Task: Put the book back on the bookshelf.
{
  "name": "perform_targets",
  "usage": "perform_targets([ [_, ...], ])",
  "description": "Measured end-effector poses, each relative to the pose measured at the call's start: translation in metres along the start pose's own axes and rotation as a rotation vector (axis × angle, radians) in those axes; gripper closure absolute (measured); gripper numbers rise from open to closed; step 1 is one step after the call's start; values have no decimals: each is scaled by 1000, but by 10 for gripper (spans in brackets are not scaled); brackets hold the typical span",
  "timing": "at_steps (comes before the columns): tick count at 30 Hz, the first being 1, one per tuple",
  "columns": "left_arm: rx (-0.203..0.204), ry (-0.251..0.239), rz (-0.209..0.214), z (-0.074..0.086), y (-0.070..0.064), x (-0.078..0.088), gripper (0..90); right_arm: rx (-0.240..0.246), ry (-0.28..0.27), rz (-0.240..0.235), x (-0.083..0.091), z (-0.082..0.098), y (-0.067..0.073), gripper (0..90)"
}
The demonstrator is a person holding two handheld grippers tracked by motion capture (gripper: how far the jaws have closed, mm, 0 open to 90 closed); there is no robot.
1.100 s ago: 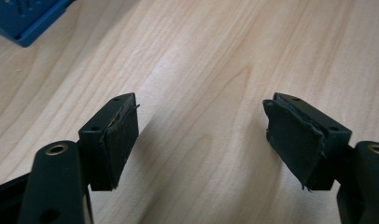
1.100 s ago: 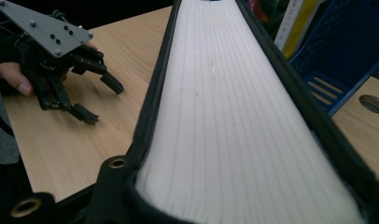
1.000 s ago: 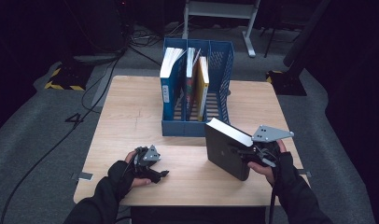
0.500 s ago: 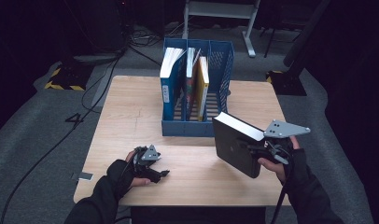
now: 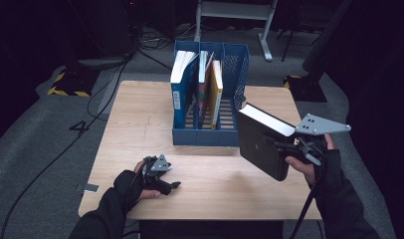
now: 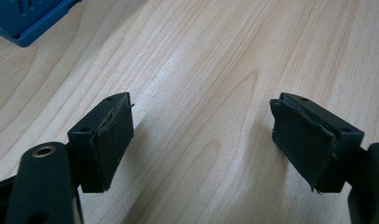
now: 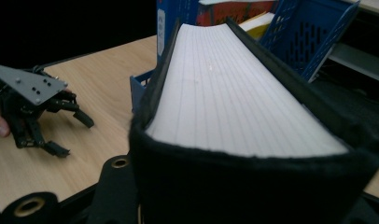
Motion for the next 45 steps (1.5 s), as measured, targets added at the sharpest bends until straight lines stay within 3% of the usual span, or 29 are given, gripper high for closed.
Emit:
perform_targets([
  [8, 0, 0, 0, 0, 0, 0, 209, -6, -33, 53, -2, -26, -17, 531],
  [14, 0, 0, 0, 0, 0, 0, 209, -17, -42, 102, -21, -41, -31, 532],
  [27, 0, 1, 1, 0, 0, 0, 209, -59, -48, 117, -52, -56, -46, 532],
  [45, -2, 0, 0, 0, 0, 0, 209, -128, -40, 187, -104, -68, -65, 532],
])
Point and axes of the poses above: each handheld gripper's, and its own axes: x roughly backward along the jaws, z roughly out of its underside, y roughly to its left, the point moved 3 cm from there along -x, roughly forward along the jaws, and after that the axes turned 5 degrees about x, right-handed, at the moved point
